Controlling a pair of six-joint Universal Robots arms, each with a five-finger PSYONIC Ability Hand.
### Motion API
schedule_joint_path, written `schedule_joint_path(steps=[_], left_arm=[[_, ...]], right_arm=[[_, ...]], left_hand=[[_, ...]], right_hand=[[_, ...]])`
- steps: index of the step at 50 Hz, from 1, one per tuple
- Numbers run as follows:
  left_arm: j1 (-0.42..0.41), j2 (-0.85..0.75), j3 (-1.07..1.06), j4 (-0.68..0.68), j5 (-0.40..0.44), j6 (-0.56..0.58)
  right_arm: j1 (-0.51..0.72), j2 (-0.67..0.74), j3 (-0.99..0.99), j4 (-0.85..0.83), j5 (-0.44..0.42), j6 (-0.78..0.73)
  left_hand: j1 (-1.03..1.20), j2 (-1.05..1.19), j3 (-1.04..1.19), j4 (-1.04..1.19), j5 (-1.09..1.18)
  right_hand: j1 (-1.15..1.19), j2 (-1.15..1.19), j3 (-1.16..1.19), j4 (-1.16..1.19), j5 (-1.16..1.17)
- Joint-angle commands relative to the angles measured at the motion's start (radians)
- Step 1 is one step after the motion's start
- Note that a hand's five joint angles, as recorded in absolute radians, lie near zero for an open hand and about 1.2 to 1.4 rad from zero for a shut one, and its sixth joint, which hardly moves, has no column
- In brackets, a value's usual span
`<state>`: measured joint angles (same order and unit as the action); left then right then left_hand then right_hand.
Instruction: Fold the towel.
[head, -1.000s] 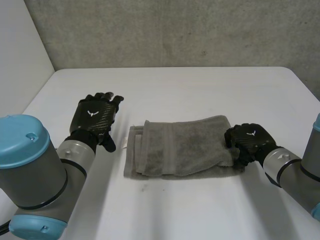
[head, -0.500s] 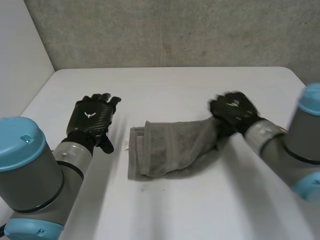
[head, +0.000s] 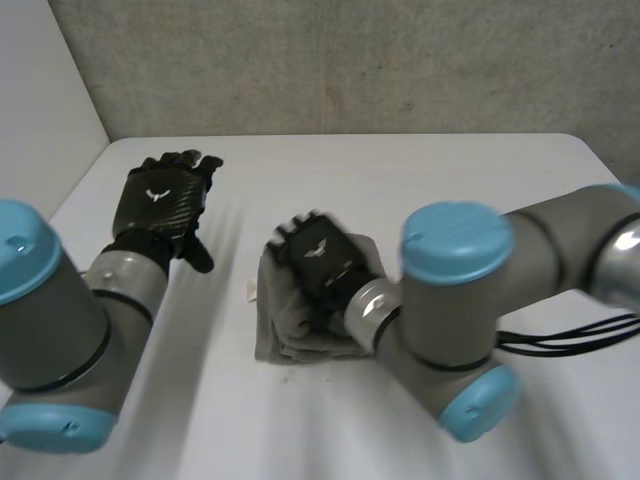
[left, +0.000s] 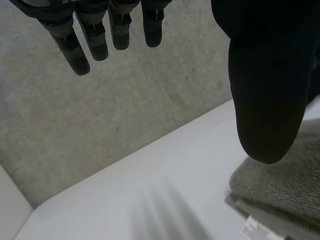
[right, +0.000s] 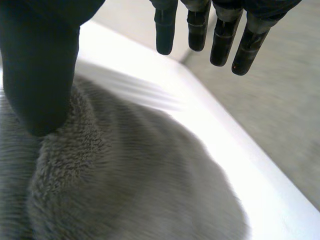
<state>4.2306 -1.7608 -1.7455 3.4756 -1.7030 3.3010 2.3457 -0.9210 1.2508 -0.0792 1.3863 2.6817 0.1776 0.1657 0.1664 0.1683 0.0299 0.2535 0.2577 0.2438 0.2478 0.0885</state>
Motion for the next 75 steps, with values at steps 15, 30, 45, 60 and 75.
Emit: schedule_joint_path(steps=[15, 30, 45, 60, 75], left_arm=[[-0.126, -0.48, 0.35, -0.142, 0.095, -0.245], [-0.077, -0.392, 0.219, -0.17, 0.091, -0.127], [-0.072, 0.007, 0.294, -0.191, 0.043, -0.083], [0.132, 0.239, 0.376, -0.477, 0.069, -0.074], [0.124, 0.25, 0.357, -0.477, 0.163, -0.081]], right_arm=[[-0.299, -0.016, 0.085, 0.07, -0.159, 0.449], [-0.282, 0.036, 0.049, 0.082, -0.144, 0.241], [-0.354, -0.364, 0.003, 0.076, 0.014, 0.271], [-0.534, -0.55, -0.033, 0.312, 0.091, 0.264], [-0.534, -0.555, -0.004, 0.312, 0.091, 0.277]], left_hand=[[0.045, 0.057, 0.056, 0.054, 0.018], [0.03, 0.042, 0.041, 0.039, 0.003], [0.036, 0.048, 0.047, 0.045, 0.009], [0.027, 0.039, 0.038, 0.036, 0.0], [0.007, 0.019, 0.018, 0.016, -0.02]], right_hand=[[-0.079, -0.083, -0.069, -0.073, -0.089], [-0.079, -0.083, -0.069, -0.073, -0.089], [-0.079, -0.083, -0.069, -0.073, -0.089], [-0.079, -0.083, -0.069, -0.073, -0.089], [-0.079, -0.083, -0.069, -0.073, -0.089]])
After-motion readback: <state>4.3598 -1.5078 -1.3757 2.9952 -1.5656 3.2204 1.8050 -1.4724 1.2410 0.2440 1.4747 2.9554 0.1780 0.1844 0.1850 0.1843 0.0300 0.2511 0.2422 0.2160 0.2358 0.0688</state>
